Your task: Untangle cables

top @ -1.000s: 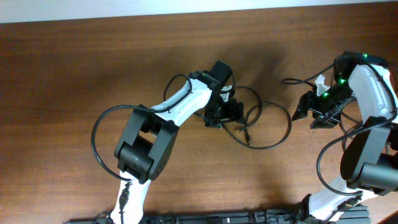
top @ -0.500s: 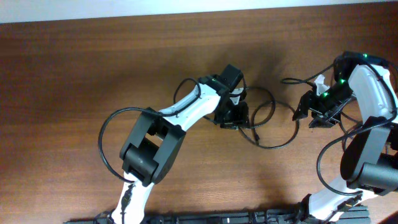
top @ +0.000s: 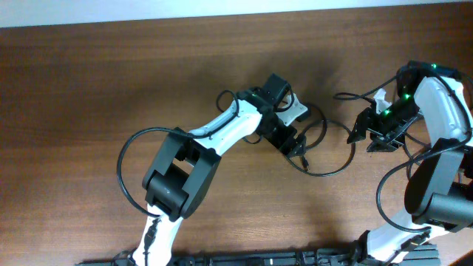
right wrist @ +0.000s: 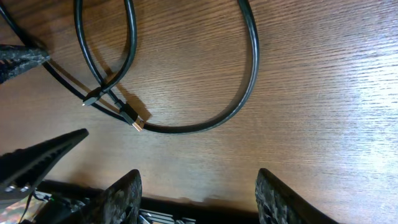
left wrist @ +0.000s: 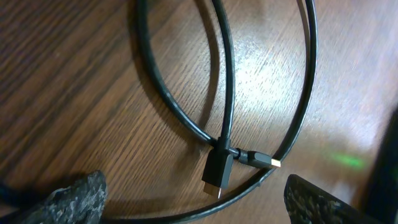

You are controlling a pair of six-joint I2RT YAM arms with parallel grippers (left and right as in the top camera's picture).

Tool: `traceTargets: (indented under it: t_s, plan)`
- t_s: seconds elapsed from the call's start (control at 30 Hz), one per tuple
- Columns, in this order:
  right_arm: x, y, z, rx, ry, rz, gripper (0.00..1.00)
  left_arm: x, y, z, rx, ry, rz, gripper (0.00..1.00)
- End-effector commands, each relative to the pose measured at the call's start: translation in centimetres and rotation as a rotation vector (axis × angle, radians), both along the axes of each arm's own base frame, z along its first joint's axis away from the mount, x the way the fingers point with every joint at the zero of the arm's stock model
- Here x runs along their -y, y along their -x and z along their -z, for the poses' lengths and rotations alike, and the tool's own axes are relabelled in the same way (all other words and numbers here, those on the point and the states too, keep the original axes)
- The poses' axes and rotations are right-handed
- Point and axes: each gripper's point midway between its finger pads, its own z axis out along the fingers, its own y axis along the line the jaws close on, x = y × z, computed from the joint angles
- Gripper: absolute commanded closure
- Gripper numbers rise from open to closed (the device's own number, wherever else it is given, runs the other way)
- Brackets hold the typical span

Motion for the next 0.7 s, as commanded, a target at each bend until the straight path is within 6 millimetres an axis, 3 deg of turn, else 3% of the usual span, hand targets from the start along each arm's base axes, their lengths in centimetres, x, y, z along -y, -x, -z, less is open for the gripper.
traceTargets:
  t_s: [0.0, 0.2, 0.4, 0.67]
  plan:
    - [-0.4, 0.1, -0.2, 0.004, -0.014, -0.007, 0.44, 0.6, 1.1, 1.6, 0.096, -0.043, 0.138, 0.08]
    - [-0.6, 0.0, -0.2, 0.007, -0.028, -0.003, 0.44, 2.4, 2.9, 2.3, 0.190, -0.103, 0.213, 0.07]
    - [-0.6, 0.1, -0.3, 0.004, -0.029, -0.003, 0.44, 2.9, 3.9, 3.6, 0.179, -0.119, 0.235, 0.57]
    - [-0.6, 0.1, -0.3, 0.006, -0.029, -0.006, 0.44, 1.8, 2.8, 3.1, 0.130, -0.143, 0.161, 0.94]
